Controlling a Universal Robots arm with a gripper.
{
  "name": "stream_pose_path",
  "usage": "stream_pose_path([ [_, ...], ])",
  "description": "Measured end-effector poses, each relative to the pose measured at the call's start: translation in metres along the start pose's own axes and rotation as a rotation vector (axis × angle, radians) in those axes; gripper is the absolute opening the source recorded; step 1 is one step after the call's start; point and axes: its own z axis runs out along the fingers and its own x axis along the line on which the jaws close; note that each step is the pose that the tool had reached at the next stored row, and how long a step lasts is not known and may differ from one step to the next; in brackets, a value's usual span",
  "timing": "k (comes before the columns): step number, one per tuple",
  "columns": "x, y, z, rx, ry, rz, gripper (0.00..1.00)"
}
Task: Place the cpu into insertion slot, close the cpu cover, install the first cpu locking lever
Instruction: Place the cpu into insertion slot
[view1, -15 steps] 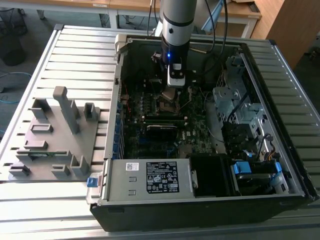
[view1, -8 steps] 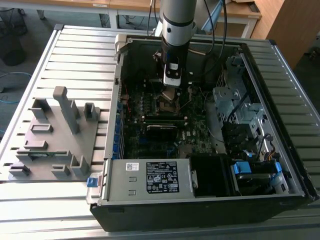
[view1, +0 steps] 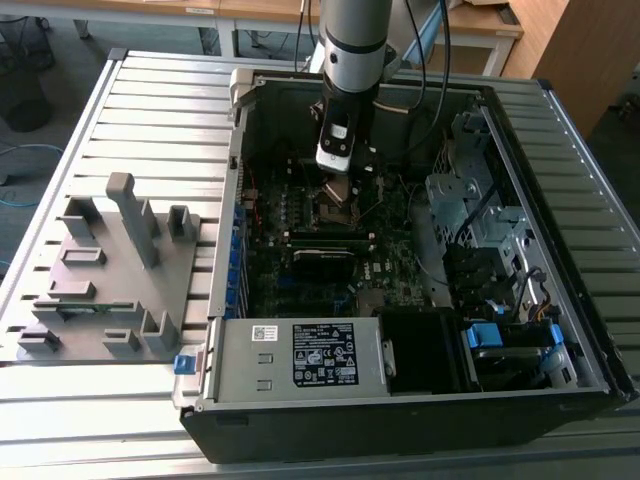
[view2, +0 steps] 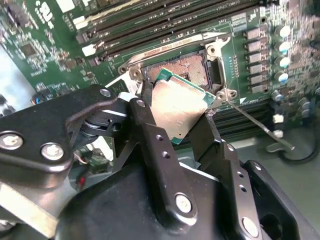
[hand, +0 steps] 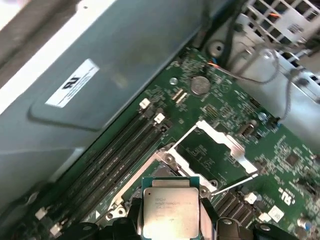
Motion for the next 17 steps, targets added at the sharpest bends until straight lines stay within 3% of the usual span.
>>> stream_pose_path([
  [5, 0.0, -0.0001, 0.0003, -0.0012, -0.007, 0.083, 0.54],
  [12, 0.0002, -0.0003, 0.0003, -0.0012, -0.0074, 0.087, 0.54],
  [17, 0.0011, -0.0013, 0.0004, -0.0019, -0.0124, 0.145, 0.54],
])
